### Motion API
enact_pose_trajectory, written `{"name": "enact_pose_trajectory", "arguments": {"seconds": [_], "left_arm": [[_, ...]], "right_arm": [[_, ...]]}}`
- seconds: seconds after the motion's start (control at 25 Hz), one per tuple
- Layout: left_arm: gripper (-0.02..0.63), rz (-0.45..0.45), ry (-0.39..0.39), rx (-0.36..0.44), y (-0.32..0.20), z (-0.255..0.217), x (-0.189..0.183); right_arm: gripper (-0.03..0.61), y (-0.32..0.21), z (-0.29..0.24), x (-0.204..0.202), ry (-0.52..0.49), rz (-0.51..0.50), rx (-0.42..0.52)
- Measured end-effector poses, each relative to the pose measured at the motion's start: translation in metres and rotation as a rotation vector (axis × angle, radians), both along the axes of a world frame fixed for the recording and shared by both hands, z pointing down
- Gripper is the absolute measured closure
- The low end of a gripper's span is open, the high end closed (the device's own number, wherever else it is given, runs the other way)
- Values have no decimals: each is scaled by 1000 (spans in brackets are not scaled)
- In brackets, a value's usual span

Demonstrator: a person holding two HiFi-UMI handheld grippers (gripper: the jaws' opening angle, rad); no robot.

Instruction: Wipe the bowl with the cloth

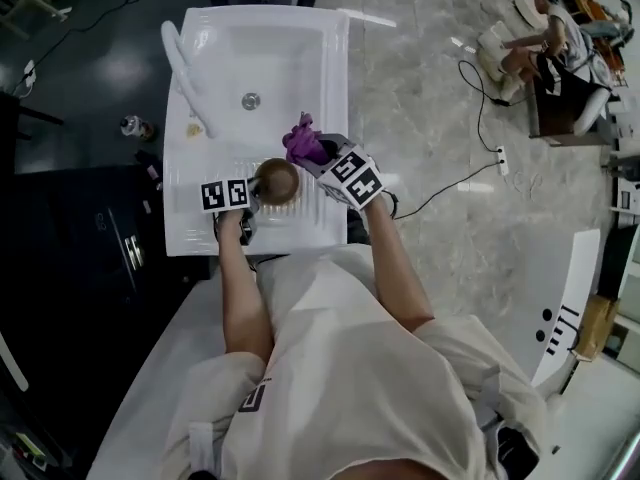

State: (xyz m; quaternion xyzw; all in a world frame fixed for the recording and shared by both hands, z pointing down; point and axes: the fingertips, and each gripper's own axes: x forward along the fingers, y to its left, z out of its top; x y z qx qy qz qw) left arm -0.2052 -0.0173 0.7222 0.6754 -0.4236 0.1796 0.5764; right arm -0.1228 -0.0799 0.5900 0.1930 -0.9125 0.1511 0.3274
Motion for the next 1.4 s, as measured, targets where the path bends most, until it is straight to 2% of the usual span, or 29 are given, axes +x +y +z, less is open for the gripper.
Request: {"name": "enact_pose_trajectory", "arguments": {"seconds": [0.08,0.16,0.24,0.36,0.48,0.56,0.64,0.68,0.72,0.88,0.96,1.04,1.16,1.24,1.4], "left_arm": [[595,-25,19,40,-7,-7,7],[597,-58,-17,124,-19,-22,6],[597,-84,-104,217,-34,-43,-2],[597,-129,-245,303,-53,-72,-13],[597,-175,-354,399,-72,-100,-23],[598,-193,-411,452,-75,-115,-32],[598,-204,-465,483,-75,-127,-39],[598,-208,-487,498,-75,-132,-42],[598,-213,-508,514,-76,-138,-44],[595,-211,-599,592,-79,-161,-47],[589,-169,-628,639,-79,-169,-41],[586,-98,-619,672,-79,-173,-30],[584,-15,-551,687,-78,-171,-11],[581,11,-510,686,-80,-170,-3],[575,55,-490,685,-82,-170,10]], "right_arm": [[479,-6,-1,4,6,40,26],[479,-12,-9,5,-6,71,52],[479,-19,-20,4,-39,97,73],[479,-31,-43,4,-111,145,119],[479,-46,-70,-4,-226,193,204],[479,-44,-89,-23,-335,159,220],[479,-29,-99,-49,-400,48,184],[479,-20,-97,-60,-384,-14,161],[479,-13,-90,-68,-328,-64,143],[480,0,-41,-72,56,-176,114],[480,3,-28,-71,158,-200,95],[480,2,-21,-71,218,-194,97],[479,-5,-16,-68,293,-177,155],[479,-13,-17,-63,304,-140,189],[480,-24,-19,-54,285,-80,229]]}}
